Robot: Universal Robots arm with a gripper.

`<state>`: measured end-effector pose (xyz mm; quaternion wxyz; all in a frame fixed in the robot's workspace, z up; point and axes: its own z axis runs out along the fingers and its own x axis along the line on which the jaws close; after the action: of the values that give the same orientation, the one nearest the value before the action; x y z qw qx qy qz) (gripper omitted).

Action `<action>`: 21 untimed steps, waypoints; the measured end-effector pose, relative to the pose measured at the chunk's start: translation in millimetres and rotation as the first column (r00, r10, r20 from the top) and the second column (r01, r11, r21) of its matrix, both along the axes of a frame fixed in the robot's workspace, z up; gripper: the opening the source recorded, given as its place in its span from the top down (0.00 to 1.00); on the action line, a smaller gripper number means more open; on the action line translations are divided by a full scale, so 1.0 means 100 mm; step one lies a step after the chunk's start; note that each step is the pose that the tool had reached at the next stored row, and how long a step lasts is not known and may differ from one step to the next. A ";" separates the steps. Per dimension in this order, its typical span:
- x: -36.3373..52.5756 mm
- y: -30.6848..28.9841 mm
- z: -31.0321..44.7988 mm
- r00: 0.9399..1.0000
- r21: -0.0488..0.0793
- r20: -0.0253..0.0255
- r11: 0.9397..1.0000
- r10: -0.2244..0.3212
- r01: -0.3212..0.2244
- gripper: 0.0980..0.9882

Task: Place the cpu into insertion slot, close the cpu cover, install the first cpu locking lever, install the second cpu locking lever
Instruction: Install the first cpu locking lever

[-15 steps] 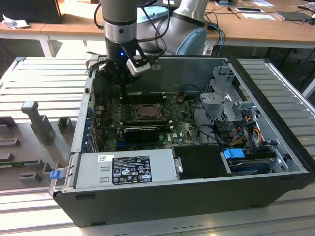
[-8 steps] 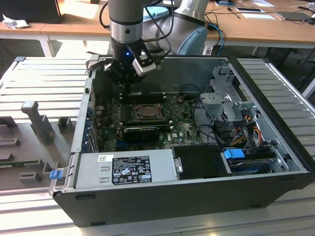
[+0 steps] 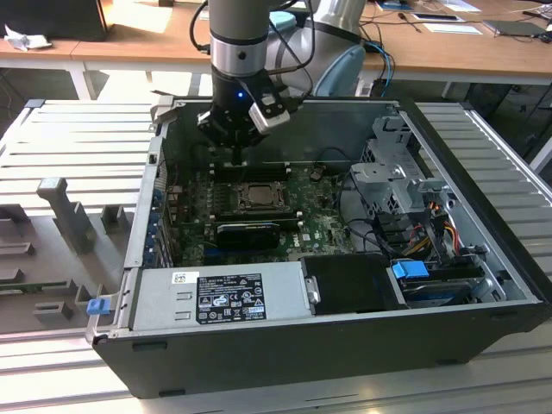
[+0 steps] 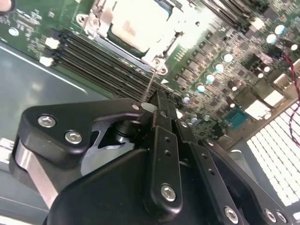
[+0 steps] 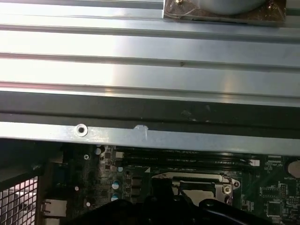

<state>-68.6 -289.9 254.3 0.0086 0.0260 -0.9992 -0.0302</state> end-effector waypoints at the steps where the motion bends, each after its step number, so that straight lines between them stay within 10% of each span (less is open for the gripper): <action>1: 0.043 0.000 -0.003 1.000 0.000 0.000 1.000 0.000 0.000 0.99; 5: 0.113 -0.001 -0.008 1.000 0.003 0.000 1.000 0.000 0.000 0.99; 7: 0.113 -0.023 -0.016 1.000 0.039 0.001 0.999 0.000 0.000 0.99; 21: 0.267 -0.024 -0.270 1.000 0.044 0.002 0.999 0.002 -0.002 0.99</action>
<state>-41.9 -292.3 227.2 0.0069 0.0270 -0.9983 -0.0520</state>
